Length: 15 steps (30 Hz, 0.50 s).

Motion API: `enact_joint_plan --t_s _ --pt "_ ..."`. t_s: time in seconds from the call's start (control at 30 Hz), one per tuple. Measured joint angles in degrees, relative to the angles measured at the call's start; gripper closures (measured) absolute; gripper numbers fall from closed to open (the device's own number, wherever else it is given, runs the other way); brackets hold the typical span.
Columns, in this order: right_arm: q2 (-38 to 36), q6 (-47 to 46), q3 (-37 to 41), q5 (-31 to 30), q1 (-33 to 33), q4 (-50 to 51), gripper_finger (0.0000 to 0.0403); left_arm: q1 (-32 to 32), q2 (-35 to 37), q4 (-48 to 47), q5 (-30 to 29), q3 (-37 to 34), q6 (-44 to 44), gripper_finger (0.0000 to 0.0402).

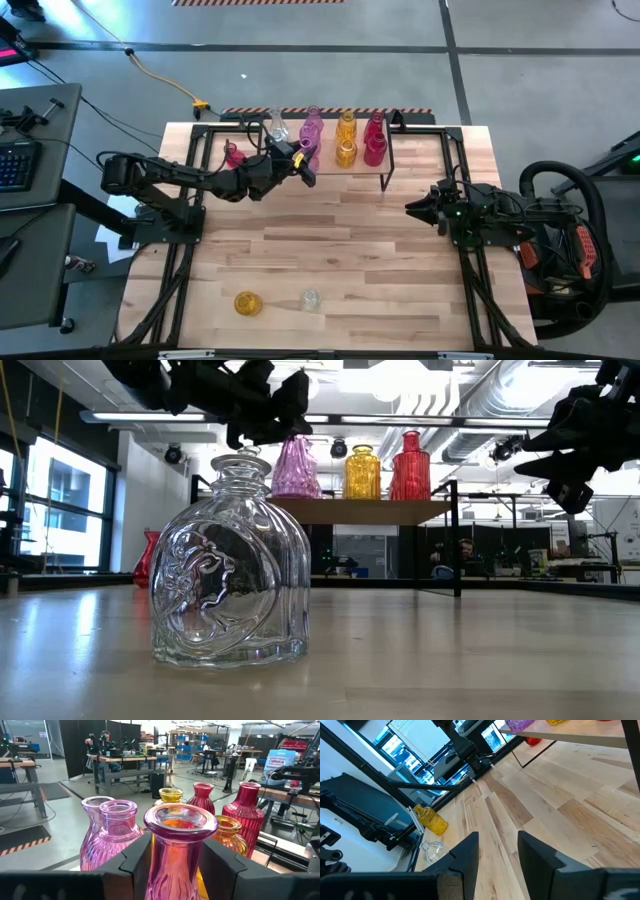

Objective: Sort vases onto shelf
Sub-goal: Put the purple vase on the shelf aligned with the other purple vase

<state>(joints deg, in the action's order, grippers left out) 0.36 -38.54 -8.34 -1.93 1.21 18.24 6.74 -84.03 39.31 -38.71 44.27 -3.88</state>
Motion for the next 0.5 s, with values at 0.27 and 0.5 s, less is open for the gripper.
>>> enact_joint_plan --t_s 0.27,0.5 --pt "0.0 -0.02 0.0 0.0 0.0 0.0 0.0285 -0.02 -0.02 0.0 0.58 0.0 -0.39 0.0261" --pt "0.0 -0.01 0.0 0.0 0.02 -0.01 0.0285 0.0 -0.02 -0.02 0.6 0.0 -0.85 0.0261"
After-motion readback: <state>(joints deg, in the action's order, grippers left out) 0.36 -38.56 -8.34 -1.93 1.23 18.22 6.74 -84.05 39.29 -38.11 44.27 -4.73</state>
